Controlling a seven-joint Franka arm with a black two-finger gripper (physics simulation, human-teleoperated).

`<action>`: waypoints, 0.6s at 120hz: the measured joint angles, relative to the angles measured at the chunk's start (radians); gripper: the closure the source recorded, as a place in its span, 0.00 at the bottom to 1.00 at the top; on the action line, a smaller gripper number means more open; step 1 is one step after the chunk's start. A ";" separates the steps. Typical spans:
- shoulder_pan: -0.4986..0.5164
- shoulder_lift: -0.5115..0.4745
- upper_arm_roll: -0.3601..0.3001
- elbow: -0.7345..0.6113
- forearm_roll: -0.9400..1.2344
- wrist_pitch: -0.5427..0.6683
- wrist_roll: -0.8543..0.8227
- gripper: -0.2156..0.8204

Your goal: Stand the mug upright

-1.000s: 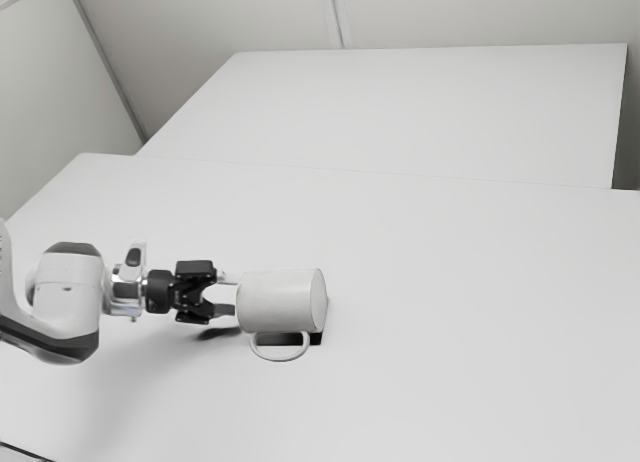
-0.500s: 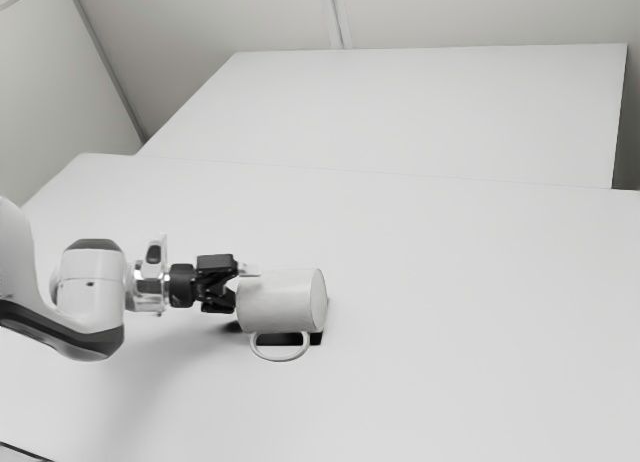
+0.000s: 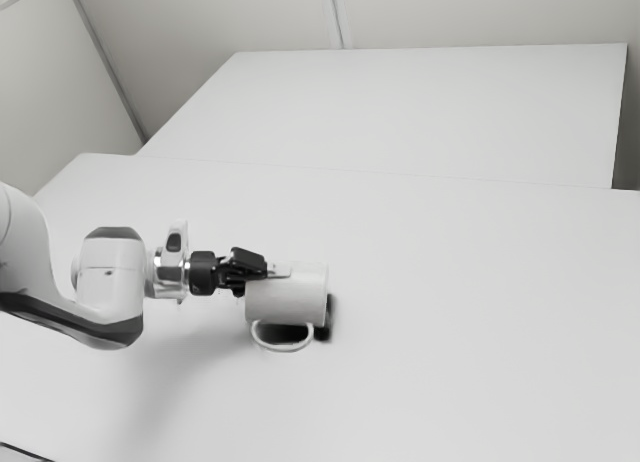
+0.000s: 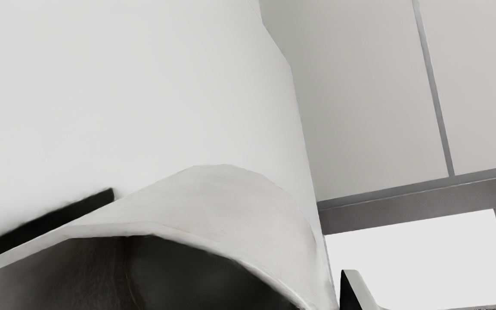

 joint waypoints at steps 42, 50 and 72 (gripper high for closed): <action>0.087 -0.010 -0.109 0.450 0.668 0.085 -0.164 0.95; 0.127 -0.004 -0.158 0.512 0.941 0.102 -0.243 0.95; 0.151 0.025 -0.242 0.535 1.435 0.138 -0.505 0.96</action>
